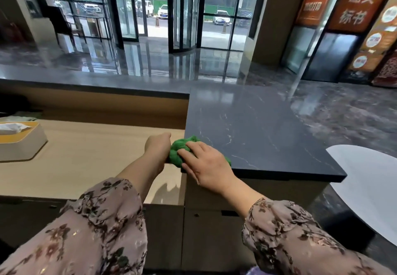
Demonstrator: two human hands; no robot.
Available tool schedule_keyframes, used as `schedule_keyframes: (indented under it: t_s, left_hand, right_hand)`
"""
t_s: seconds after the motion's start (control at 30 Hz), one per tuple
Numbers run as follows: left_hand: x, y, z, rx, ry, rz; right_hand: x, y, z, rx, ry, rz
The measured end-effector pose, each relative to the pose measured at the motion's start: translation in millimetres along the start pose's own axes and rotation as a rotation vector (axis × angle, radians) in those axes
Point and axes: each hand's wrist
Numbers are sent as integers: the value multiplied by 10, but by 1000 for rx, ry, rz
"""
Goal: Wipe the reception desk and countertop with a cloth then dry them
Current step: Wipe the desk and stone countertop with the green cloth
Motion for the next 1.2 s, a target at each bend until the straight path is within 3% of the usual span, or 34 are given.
schedule_keyframes:
  t_s: [0.2, 0.33, 0.5, 0.73, 0.9, 1.2]
  left_hand:
    - [-80, 222, -455, -16, -156, -306]
    - [-43, 274, -820, -1, -122, -282]
    - [-3, 431, -1135, 2, -137, -236]
    - [-32, 718, -1593, 24, -217, -307]
    - [-43, 840, -1832, 39, -400, -377]
    - [-142, 848, -1995, 105, -649, -433]
  right_hand:
    - [-422, 471, 164, -124, 98, 15]
    - [-837, 843, 340, -181, 143, 11]
    - [-1350, 1347, 605, -135, 194, -86]
    - [-1714, 1743, 980, 71, 212, -577]
    - [-1629, 1733, 1132, 225, 234, -941]
    - [-2140, 1206, 1200, 505, -30, -1269]
Point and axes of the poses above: each hand's wrist, its own y-axis away from the middle knuckle, its own z-axis out of the back of the hand, x = y × z, and after that the axes turned 7 degrees about -x, right-handed
